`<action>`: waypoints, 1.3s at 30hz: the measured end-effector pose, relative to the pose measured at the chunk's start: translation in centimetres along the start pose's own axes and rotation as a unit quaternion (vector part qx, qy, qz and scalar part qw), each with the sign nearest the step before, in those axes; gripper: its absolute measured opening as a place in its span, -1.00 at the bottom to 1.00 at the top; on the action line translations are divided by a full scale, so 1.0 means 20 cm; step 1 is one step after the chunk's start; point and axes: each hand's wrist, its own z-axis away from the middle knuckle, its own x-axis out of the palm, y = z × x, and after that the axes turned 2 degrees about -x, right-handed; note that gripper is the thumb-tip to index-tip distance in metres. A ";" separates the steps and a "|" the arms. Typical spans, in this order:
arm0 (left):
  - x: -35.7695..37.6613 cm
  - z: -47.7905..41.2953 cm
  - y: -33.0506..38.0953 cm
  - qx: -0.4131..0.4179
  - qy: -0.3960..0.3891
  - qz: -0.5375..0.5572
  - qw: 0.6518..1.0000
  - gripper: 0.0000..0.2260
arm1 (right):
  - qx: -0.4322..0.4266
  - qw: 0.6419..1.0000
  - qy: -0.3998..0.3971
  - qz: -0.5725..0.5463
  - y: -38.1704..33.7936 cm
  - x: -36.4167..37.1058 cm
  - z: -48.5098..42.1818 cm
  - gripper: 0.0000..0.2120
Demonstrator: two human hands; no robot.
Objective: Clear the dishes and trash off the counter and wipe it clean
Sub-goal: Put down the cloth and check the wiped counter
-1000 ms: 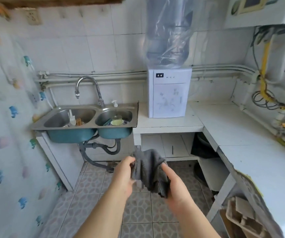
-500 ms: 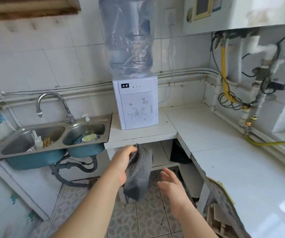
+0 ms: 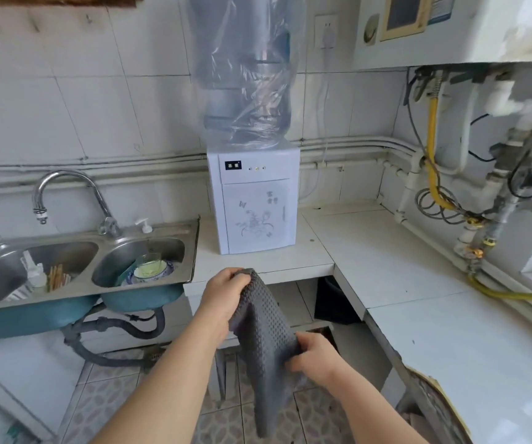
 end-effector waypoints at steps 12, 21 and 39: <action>-0.36 -0.79 -0.15 -0.010 0.109 -0.189 0.976 -0.85 | 0.081 0.970 0.141 0.181 -0.25 -0.17 -0.61 -0.90; -0.22 -1.10 -0.17 -0.044 0.054 -0.200 0.977 -0.88 | 0.191 0.928 0.257 -0.190 -0.23 -0.31 -0.93 -0.87; 0.35 -1.51 -0.26 0.048 -0.048 -0.502 0.862 -0.50 | 0.030 0.951 0.003 0.309 -0.14 -0.34 -1.68 -0.44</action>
